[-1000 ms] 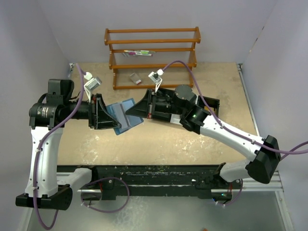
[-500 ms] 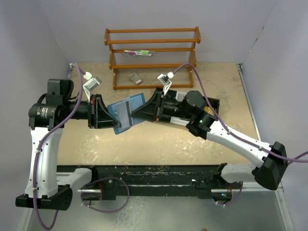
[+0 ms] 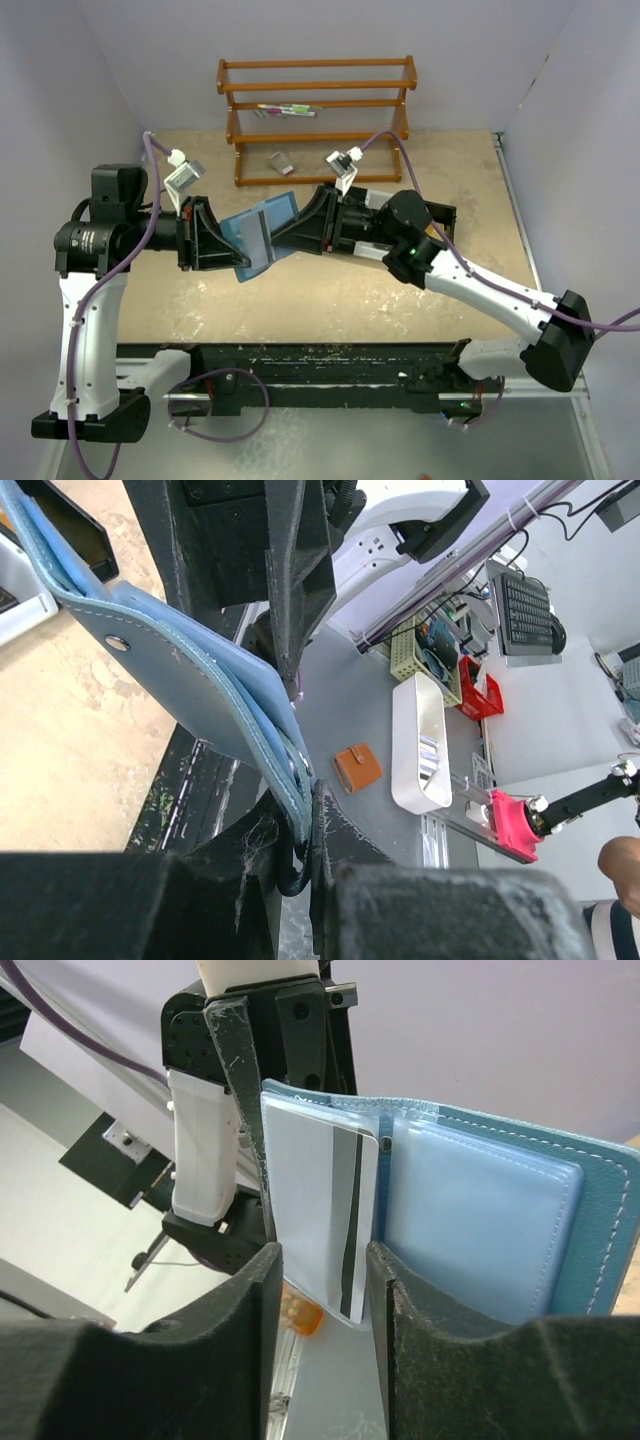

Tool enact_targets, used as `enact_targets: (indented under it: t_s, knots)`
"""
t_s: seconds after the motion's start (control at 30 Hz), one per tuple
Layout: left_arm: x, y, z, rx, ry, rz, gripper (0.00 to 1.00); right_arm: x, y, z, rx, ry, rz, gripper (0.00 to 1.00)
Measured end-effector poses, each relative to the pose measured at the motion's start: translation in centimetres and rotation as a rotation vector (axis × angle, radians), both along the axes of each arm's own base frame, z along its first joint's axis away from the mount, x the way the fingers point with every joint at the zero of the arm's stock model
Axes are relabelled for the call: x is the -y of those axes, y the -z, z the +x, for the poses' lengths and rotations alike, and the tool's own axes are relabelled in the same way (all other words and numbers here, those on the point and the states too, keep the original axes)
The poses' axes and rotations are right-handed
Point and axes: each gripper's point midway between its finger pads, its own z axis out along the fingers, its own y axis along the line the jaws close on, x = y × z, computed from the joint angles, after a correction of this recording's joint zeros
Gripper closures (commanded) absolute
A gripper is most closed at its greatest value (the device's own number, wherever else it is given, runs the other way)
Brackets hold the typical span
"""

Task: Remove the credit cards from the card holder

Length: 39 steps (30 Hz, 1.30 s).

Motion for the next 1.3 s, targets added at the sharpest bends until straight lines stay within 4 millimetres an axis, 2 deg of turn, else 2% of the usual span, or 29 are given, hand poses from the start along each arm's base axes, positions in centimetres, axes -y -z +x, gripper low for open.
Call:
enact_targets:
  t_s: [0.23, 0.37, 0.5, 0.63, 0.77, 0.87, 1.0, 1.13, 1.2, 1.3]
  knots:
    - [0.0, -0.2, 0.0, 0.04, -0.004, 0.001, 0.92, -0.7, -0.8, -0.1, 0.041, -0.002, -0.028, 0.35]
    - [-0.2, 0.1, 0.1, 0.087, -0.026, 0.031, 0.92, -0.5, -1.3, 0.2, 0.113, 0.042, -0.115, 0.24]
    - [-0.4, 0.3, -0.1, 0.136, -0.022, 0.056, 0.91, 1.1, -4.2, 0.6, 0.292, 0.133, -0.2, 0.2]
    - [-0.4, 0.5, -0.7, 0.158, -0.007, 0.062, 0.89, 2.9, -6.4, 1.3, 0.485, 0.216, -0.257, 0.11]
    - [-0.4, 0.7, -1.2, 0.167, 0.009, 0.056, 0.88, 3.8, -6.8, 1.0, 0.649, 0.215, -0.297, 0.08]
    - [-0.5, 0.8, -1.5, 0.178, 0.014, 0.058, 0.88, 3.2, -7.0, 1.0, 0.733, 0.174, -0.306, 0.04]
    - [-0.5, 0.9, -2.0, 0.181, 0.024, 0.061, 0.88, 1.4, -5.9, 1.7, 0.782, 0.11, -0.32, 0.03]
    - [-0.4, 1.0, -2.1, 0.189, 0.029, 0.062, 0.88, -0.3, -2.8, 2.4, 0.771, 0.034, -0.366, 0.06]
    - [-0.4, 1.0, -2.2, 0.191, 0.033, 0.062, 0.88, -0.8, -1.9, 2.4, 0.762, -0.001, -0.373, 0.15]
    - [-0.4, 1.0, -2.2, 0.188, 0.034, 0.062, 0.86, -1.1, -1.6, 1.6, 0.752, -0.059, -0.351, 0.39]
